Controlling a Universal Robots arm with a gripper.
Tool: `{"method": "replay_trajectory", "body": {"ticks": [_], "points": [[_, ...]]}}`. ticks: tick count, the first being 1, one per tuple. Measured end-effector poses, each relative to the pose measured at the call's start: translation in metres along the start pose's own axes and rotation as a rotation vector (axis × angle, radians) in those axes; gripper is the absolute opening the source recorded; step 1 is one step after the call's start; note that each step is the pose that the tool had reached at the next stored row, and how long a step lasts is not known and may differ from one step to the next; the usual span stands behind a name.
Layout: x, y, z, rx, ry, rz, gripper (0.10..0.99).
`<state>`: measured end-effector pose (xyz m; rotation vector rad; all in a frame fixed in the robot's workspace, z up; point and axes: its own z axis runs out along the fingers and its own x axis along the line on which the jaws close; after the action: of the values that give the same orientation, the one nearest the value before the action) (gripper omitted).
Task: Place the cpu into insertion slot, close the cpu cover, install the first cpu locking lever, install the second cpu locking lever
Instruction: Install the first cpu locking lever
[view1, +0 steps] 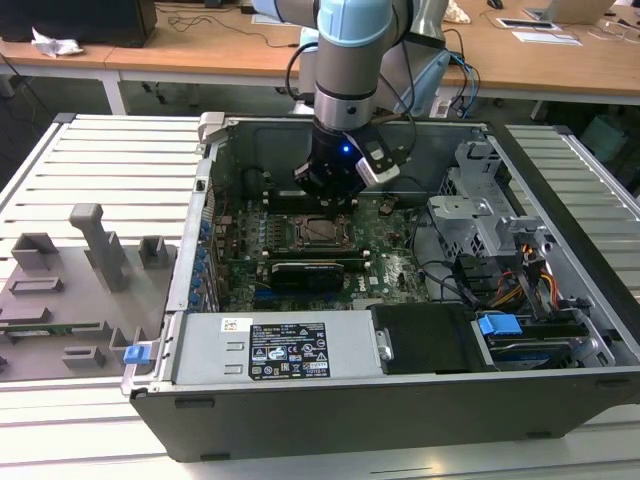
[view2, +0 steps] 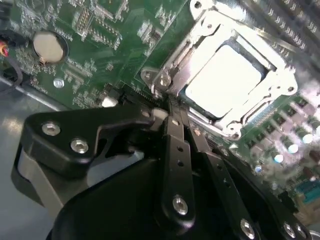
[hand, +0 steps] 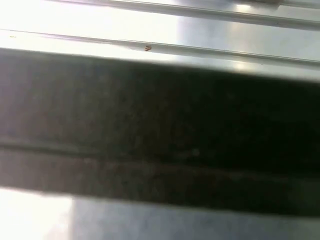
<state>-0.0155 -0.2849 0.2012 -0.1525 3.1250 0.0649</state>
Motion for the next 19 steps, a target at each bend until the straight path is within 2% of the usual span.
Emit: {"method": "replay_trajectory", "body": {"ticks": [5, 7, 9, 10, 19], "points": [[0.0000, -0.0001, 0.0006, 0.002, 0.0003, 0.000, 0.106], [-0.0002, 0.0002, -0.0050, 0.001, -0.0007, 0.000, 0.106], [-0.0002, 0.0006, -0.0155, 0.001, 0.0001, 0.000, 0.106], [-0.0002, 0.0006, -0.0164, 0.001, 0.0001, 0.000, 0.106], [0.0002, -0.0036, -0.0166, 0.001, 0.0002, 0.000, 0.106]]}}
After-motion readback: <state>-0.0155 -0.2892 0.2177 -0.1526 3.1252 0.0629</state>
